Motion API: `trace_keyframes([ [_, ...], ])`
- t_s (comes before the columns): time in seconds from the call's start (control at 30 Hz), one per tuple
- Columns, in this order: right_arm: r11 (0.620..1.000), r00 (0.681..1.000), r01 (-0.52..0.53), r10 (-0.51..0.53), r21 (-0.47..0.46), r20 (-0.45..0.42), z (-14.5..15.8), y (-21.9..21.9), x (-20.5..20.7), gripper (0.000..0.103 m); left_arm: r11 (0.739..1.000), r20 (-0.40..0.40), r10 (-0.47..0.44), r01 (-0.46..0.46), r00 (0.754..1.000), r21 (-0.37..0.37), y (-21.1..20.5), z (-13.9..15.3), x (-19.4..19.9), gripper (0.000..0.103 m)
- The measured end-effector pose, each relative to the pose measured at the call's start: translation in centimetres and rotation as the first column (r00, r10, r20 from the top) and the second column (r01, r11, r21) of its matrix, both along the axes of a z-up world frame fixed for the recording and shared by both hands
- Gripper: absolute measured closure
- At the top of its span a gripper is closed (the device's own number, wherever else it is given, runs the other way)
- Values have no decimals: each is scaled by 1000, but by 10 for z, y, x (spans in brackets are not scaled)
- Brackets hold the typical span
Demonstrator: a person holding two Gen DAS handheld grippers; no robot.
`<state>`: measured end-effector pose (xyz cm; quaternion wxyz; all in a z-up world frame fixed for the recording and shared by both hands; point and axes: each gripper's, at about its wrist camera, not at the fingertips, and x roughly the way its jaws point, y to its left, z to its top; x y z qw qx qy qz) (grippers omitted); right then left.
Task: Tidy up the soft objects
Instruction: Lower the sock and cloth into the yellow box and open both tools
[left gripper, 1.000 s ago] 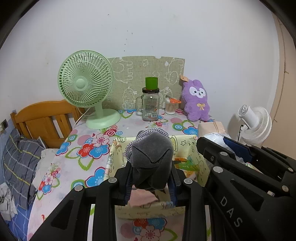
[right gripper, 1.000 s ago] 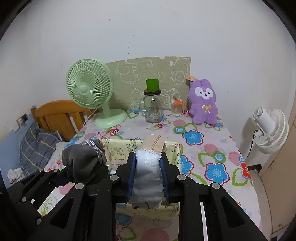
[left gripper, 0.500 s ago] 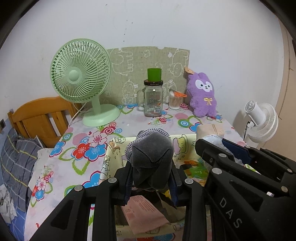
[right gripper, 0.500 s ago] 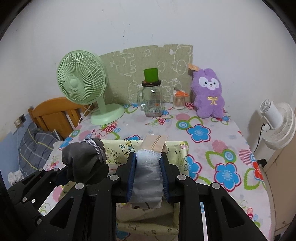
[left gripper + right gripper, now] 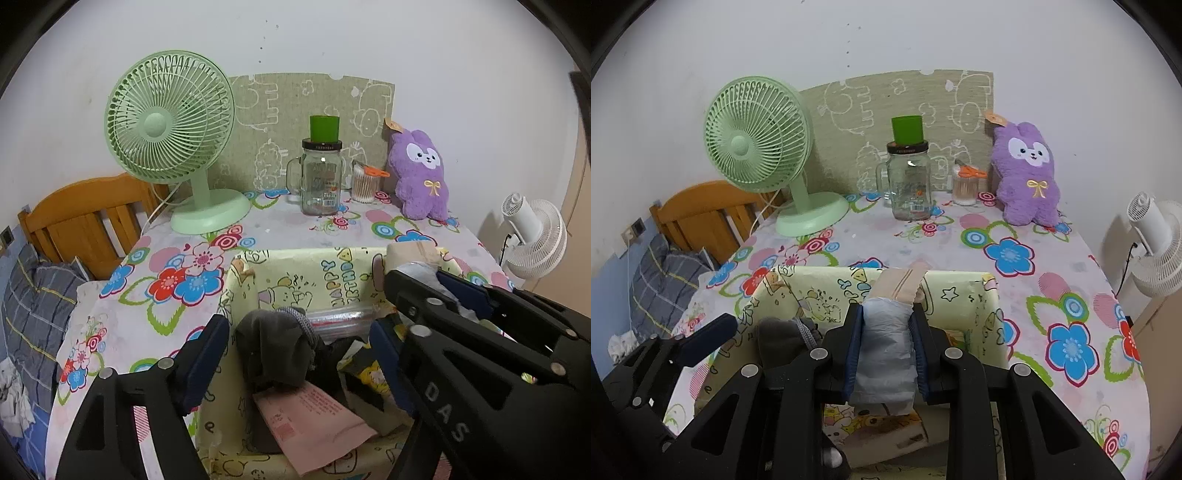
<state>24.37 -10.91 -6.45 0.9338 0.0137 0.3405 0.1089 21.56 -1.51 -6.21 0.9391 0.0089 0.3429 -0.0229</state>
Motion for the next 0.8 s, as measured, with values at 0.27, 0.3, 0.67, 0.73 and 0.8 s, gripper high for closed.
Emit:
trace_keyframes([
  [0.27, 997, 997, -75, 75, 23, -6, -6, 7, 2, 75, 1000, -20, -14, 14, 1000, -1, 2, -2, -2, 23],
  [0.3, 996, 997, -81, 82, 26, -7, -6, 7, 2, 75, 1000, -20, -13, 13, 1000, -1, 1, -2, -2, 23],
  [0.67, 996, 996, -83, 84, 24, -20, -3, 5, -5, 38, 1000, -28, -7, 7, 1000, 9, -2, 1, -9, 19],
  [0.73, 996, 996, -81, 82, 23, -22, -3, 3, -8, 37, 1000, -28, -3, 4, 1000, 13, -3, 2, -12, 17],
  [0.8, 997, 997, -78, 78, 22, -17, -1, 2, -12, 33, 1000, -24, -3, 3, 1000, 15, -4, 4, -16, 16],
])
